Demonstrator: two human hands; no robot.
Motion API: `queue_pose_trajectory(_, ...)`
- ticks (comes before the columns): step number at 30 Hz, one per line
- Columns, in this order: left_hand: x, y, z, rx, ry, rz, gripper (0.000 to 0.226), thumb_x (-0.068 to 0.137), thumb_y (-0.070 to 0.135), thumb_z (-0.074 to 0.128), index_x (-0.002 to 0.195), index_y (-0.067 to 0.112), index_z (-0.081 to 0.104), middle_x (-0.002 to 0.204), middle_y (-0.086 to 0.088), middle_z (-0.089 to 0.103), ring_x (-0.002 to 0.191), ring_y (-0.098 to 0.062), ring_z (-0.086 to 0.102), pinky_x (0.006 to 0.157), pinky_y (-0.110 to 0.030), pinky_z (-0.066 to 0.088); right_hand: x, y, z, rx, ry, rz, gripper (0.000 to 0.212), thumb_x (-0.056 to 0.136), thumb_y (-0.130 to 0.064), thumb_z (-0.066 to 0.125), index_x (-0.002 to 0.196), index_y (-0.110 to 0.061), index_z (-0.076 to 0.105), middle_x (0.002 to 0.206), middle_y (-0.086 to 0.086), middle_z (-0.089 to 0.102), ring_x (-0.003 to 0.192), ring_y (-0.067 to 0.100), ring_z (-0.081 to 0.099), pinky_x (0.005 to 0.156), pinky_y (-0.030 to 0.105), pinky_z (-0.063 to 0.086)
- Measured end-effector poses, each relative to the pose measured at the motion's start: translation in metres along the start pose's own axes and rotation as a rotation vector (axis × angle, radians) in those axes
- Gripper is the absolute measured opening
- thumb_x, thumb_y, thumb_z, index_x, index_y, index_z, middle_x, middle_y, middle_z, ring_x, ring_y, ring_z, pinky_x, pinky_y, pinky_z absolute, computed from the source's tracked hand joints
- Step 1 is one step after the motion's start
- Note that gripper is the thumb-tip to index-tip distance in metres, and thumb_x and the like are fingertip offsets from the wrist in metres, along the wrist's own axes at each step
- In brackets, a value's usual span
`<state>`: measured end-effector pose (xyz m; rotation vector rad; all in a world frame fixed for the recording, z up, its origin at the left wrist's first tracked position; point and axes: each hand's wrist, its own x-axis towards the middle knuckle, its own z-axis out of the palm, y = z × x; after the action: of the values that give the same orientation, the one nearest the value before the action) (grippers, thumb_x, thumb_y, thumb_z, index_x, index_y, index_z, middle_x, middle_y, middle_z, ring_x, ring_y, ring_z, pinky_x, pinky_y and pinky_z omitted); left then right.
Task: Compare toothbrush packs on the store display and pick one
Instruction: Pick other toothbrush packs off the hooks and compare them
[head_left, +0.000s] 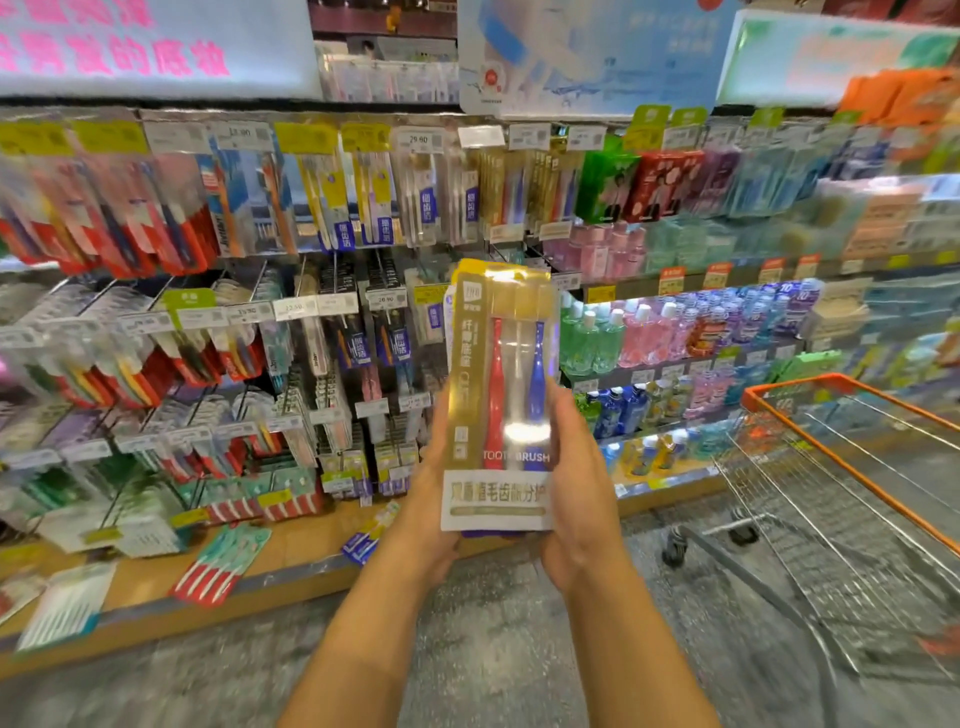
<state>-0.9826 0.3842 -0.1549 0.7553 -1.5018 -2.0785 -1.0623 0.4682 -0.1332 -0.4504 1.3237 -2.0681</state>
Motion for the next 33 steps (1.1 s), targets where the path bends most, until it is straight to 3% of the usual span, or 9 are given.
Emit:
queue_pose_trajectory(6, -0.003, -0.014, 0.023, -0.029, -0.236, 0.018, 0.041, 0.110, 0.013, 0.040, 0.141, -0.013, 0.043, 0.051, 0.009, 0.068, 0.045, 0.000, 0.066, 0.039, -0.014, 0.048, 0.004, -0.011, -0.031, -0.050, 0.106, -0.020, 0.045, 0.107, -0.051, 0.044, 0.143, -0.032, 0.060, 0.137, 0.001, 0.069, 0.119, 0.021, 0.070, 0.101, 0.049, 0.057)
queue_pose_trajectory(10, 0.015, -0.016, 0.057, -0.009, -0.154, -0.068, 0.042, 0.111, 0.025, 0.037, 0.137, -0.006, 0.050, 0.070, 0.006, 0.077, 0.066, -0.010, 0.076, 0.053, -0.024, 0.059, 0.004, -0.017, -0.055, -0.055, 0.183, -0.034, 0.047, 0.104, -0.056, 0.046, 0.143, -0.032, 0.061, 0.137, 0.001, 0.069, 0.120, 0.023, 0.070, 0.103, 0.052, 0.055)
queue_pose_trajectory(14, 0.018, -0.019, 0.077, -0.001, -0.227, -0.060, 0.040, 0.109, 0.028, 0.043, 0.140, 0.005, 0.052, 0.073, 0.004, 0.078, 0.064, -0.014, 0.077, 0.048, -0.030, 0.059, 0.005, -0.028, -0.073, -0.003, 0.200, -0.048, 0.045, 0.106, -0.051, 0.044, 0.141, -0.029, 0.062, 0.131, 0.004, 0.072, 0.116, 0.024, 0.072, 0.099, 0.049, 0.058)
queue_pose_trajectory(17, 0.023, -0.016, 0.088, -0.002, -0.250, -0.013, 0.083, 0.085, 0.056, 0.073, 0.151, 0.011, 0.048, 0.085, 0.003, 0.080, 0.074, -0.016, 0.078, 0.052, -0.033, 0.060, 0.007, -0.036, -0.082, 0.003, 0.191, -0.067, 0.040, 0.104, -0.052, 0.047, 0.135, -0.036, 0.065, 0.127, 0.000, 0.074, 0.110, 0.022, 0.075, 0.092, 0.047, 0.061)
queue_pose_trajectory(20, 0.038, -0.015, 0.099, 0.004, -0.266, -0.020, 0.118, 0.052, 0.081, 0.081, 0.151, 0.025, 0.049, 0.110, -0.006, 0.079, 0.093, -0.027, 0.078, 0.065, -0.043, 0.063, 0.013, -0.046, -0.088, -0.043, 0.185, -0.103, 0.023, 0.103, -0.044, 0.054, 0.120, -0.047, 0.069, 0.116, -0.007, 0.078, 0.099, 0.019, 0.077, 0.088, 0.051, 0.062)
queue_pose_trajectory(23, 0.051, -0.012, 0.108, -0.010, -0.283, -0.010, 0.090, 0.075, 0.072, 0.072, 0.151, 0.030, 0.048, 0.126, -0.008, 0.074, 0.109, -0.029, 0.074, 0.083, -0.049, 0.062, 0.026, -0.056, -0.093, -0.081, 0.172, -0.120, 0.027, 0.102, -0.041, 0.057, 0.127, -0.042, 0.065, 0.122, -0.005, 0.076, 0.109, 0.024, 0.075, 0.096, 0.052, 0.059)
queue_pose_trajectory(25, 0.060, -0.009, 0.111, -0.042, -0.266, -0.035, 0.075, 0.088, 0.063, 0.065, 0.151, 0.026, 0.050, 0.117, -0.007, 0.077, 0.098, -0.027, 0.077, 0.072, -0.044, 0.064, 0.038, -0.059, -0.094, -0.091, 0.157, -0.127, 0.031, 0.098, -0.046, 0.060, 0.129, -0.044, 0.063, 0.128, -0.008, 0.073, 0.115, 0.021, 0.072, 0.100, 0.052, 0.057)
queue_pose_trajectory(30, 0.094, -0.008, 0.107, -0.041, -0.206, 0.004, 0.094, 0.073, 0.074, 0.071, 0.151, 0.026, 0.050, 0.129, -0.009, 0.073, 0.109, -0.030, 0.074, 0.070, -0.036, 0.063, 0.069, -0.058, -0.093, -0.108, 0.102, -0.154, 0.061, 0.077, -0.062, 0.062, 0.136, -0.046, 0.058, 0.134, -0.008, 0.069, 0.114, 0.016, 0.072, 0.095, 0.044, 0.061)
queue_pose_trajectory(33, 0.109, 0.002, 0.104, -0.059, -0.193, -0.024, 0.041, 0.105, 0.048, 0.041, 0.127, 0.028, 0.069, 0.103, -0.002, 0.082, 0.089, -0.019, 0.079, 0.064, -0.029, 0.062, 0.088, -0.060, -0.088, -0.107, 0.067, -0.129, 0.039, 0.080, -0.055, 0.059, 0.118, -0.051, 0.058, 0.116, -0.016, 0.074, 0.095, 0.003, 0.076, 0.073, 0.024, 0.062)
